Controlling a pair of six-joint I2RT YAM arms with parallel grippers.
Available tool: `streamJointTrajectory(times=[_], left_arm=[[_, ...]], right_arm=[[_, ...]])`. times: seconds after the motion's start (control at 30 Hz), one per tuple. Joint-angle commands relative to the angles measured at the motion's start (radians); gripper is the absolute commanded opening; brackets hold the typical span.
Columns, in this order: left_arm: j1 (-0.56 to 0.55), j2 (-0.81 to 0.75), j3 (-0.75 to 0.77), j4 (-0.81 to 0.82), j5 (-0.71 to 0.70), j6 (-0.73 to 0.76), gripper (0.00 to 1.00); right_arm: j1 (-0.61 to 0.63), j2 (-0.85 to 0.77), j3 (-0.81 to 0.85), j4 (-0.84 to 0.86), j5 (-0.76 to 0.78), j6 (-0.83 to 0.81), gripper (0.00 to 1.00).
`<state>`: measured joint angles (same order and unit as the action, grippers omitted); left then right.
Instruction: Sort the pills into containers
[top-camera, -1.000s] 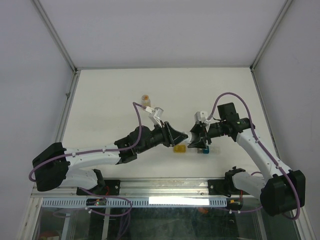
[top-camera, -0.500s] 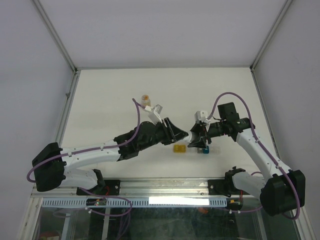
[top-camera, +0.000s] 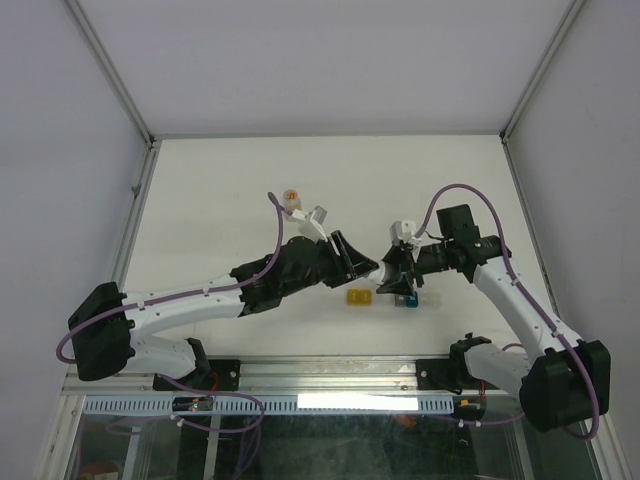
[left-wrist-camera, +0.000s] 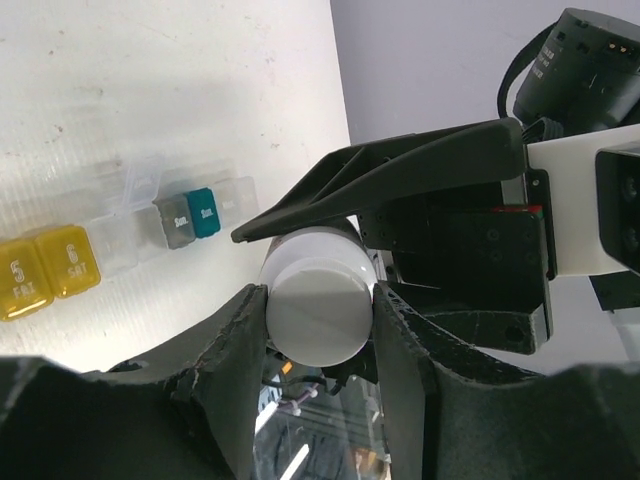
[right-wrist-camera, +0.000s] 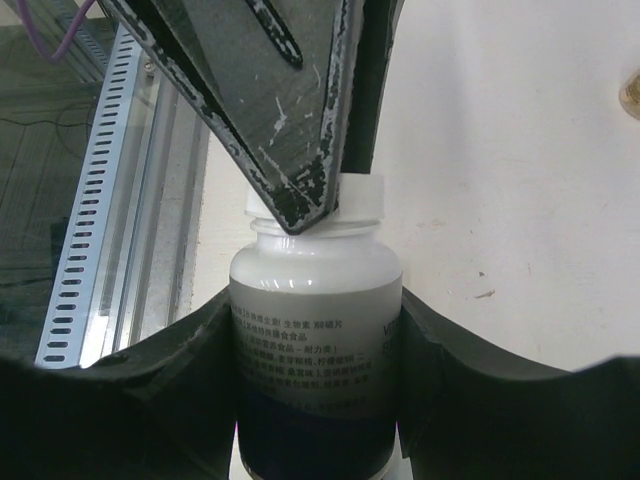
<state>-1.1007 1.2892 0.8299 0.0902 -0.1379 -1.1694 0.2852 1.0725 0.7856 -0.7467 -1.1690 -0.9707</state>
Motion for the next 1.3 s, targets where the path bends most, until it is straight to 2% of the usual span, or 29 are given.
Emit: streamJointTrajectory(times=[0.0,0.03,0.17,0.33,0.5,0.6,0.7,0.83,0.87,1.03,1.27], left_arm=[[-0.005,0.010,0.041,0.207,0.066,0.017,0.54],[-0.005,0.010,0.035,0.220,0.075,0.033,0.60],[-0.004,-0.009,0.017,0.233,0.077,0.087,0.73],[-0.004,-0.064,-0.037,0.233,0.070,0.140,0.83],[-0.005,-0.170,-0.168,0.279,0.077,0.219,0.90],[-0.004,-0.240,-0.228,0.326,0.082,0.351,0.93],[-0.004,-0.278,-0.263,0.425,0.152,0.646,0.96],[-0.004,-0.275,-0.316,0.574,0.482,1.097,0.99],[-0.004,-0.271,-0.336,0.609,0.517,1.167,0.99],[0.001,-0.213,-0.384,0.746,0.497,1.326,0.99],[0.015,-0.141,-0.394,0.837,0.419,1.401,0.99]], right_arm=[[-0.003,-0.014,0.020,-0.013,0.016,0.006,0.00],[-0.003,-0.014,0.020,-0.013,0.016,0.006,0.00],[-0.004,-0.016,0.021,-0.014,0.016,0.006,0.00],[-0.004,-0.013,0.020,-0.018,0.015,0.003,0.00],[-0.004,-0.010,0.022,-0.023,0.008,-0.004,0.00],[-0.004,-0.008,0.022,-0.037,-0.005,-0.023,0.00],[-0.005,-0.013,0.024,-0.053,-0.013,-0.045,0.00],[-0.010,-0.034,0.024,-0.085,-0.043,-0.091,0.00],[-0.009,-0.039,0.024,-0.096,-0.052,-0.108,0.00],[-0.007,-0.076,0.022,-0.126,-0.068,-0.158,0.00],[0.006,-0.073,0.033,-0.153,-0.078,-0.194,0.00]])
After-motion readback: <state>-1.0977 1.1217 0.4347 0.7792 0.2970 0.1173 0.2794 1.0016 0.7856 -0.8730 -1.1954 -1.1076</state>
